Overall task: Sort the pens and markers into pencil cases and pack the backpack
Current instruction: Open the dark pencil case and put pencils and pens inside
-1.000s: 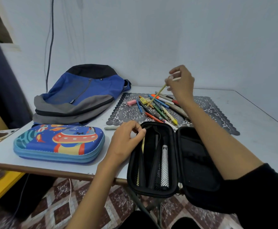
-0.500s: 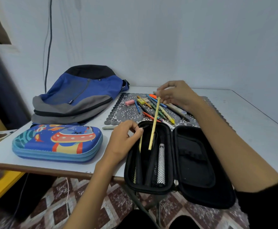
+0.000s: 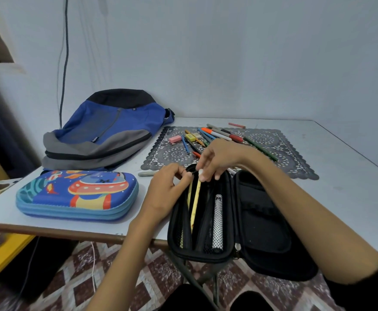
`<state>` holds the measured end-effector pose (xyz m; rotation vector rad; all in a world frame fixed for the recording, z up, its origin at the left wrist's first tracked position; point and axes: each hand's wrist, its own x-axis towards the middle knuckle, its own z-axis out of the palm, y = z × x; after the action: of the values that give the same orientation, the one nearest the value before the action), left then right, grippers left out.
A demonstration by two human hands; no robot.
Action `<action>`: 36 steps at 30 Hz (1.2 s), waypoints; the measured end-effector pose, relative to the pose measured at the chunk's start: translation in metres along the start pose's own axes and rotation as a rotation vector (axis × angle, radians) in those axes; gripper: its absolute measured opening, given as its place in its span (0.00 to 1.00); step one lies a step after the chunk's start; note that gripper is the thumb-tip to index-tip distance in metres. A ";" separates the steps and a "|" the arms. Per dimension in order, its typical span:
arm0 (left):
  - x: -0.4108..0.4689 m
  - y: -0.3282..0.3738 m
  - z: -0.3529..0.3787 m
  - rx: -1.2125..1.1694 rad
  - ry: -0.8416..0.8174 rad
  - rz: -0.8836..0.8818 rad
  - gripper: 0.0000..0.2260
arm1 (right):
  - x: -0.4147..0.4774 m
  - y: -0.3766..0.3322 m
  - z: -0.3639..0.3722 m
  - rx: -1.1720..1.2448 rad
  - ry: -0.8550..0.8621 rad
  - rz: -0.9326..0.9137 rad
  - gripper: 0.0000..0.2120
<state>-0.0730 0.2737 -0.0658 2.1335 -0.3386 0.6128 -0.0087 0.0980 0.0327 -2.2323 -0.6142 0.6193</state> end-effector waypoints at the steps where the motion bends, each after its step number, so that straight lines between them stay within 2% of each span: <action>1: 0.000 0.000 0.000 0.003 -0.003 -0.002 0.14 | 0.001 -0.001 0.002 -0.069 0.015 0.000 0.13; 4: 0.000 0.001 0.000 0.010 -0.004 -0.008 0.14 | 0.006 -0.001 0.009 -0.213 0.065 0.013 0.15; 10: 0.000 0.000 0.000 0.026 -0.009 -0.014 0.16 | 0.013 0.001 0.020 -0.287 0.138 -0.019 0.20; 14: 0.000 -0.001 0.000 0.028 -0.010 -0.011 0.14 | 0.006 -0.004 0.014 -0.228 0.013 0.013 0.29; 17: 0.000 -0.003 -0.001 0.028 -0.006 -0.010 0.14 | 0.004 -0.007 0.016 -0.282 -0.041 0.014 0.34; 25: 0.001 -0.005 0.001 0.038 -0.010 0.001 0.12 | 0.007 -0.003 0.026 -0.377 0.052 -0.033 0.33; 36: 0.001 0.001 -0.001 0.045 -0.013 0.016 0.11 | 0.012 0.004 0.024 -0.346 0.015 -0.040 0.34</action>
<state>-0.0731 0.2737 -0.0647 2.1807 -0.3523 0.6210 -0.0131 0.1151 0.0119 -2.5342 -0.8064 0.5056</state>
